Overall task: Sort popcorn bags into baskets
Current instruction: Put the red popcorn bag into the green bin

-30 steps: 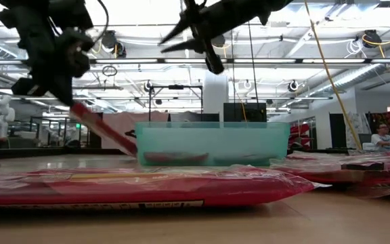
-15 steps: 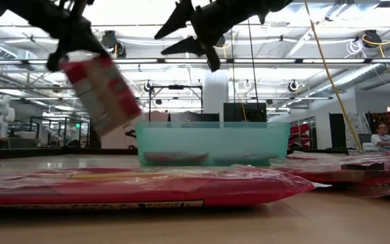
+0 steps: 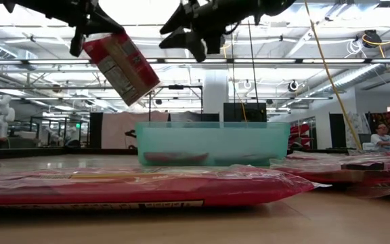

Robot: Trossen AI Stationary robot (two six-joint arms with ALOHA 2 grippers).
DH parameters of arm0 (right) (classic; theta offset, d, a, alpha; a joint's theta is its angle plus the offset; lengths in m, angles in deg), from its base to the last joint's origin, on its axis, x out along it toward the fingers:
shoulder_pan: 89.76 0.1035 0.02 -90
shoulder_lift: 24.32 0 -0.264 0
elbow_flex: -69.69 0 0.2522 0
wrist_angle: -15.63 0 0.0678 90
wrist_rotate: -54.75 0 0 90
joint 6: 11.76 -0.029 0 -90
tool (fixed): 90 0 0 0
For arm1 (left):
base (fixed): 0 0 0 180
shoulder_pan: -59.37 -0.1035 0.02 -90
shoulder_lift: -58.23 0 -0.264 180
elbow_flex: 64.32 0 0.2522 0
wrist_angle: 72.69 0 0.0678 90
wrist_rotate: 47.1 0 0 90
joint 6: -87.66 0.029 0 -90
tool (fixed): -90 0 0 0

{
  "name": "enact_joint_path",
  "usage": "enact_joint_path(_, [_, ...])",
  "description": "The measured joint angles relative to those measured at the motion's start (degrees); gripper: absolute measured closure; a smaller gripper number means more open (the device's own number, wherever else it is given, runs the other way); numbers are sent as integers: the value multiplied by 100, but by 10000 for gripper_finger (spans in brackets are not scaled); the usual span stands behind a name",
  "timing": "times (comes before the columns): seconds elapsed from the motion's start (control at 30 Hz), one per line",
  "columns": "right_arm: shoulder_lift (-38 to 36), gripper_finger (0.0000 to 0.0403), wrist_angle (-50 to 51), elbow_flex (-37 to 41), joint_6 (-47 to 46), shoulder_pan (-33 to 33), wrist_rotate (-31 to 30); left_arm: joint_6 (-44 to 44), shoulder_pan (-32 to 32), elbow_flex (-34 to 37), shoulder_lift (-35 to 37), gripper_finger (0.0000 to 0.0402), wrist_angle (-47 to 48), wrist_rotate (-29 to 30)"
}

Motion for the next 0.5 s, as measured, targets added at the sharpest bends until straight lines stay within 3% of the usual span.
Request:
enact_joint_path(0.2, [476, 160, -918, 4, -460, -188, 443, 436, 195, 2, -427, 401, -499, -1])
enact_joint_path(0.5, [916, 164, -1201, 4, -726, -332, 641, 889, 712, 2, -995, 401, -989, 0])
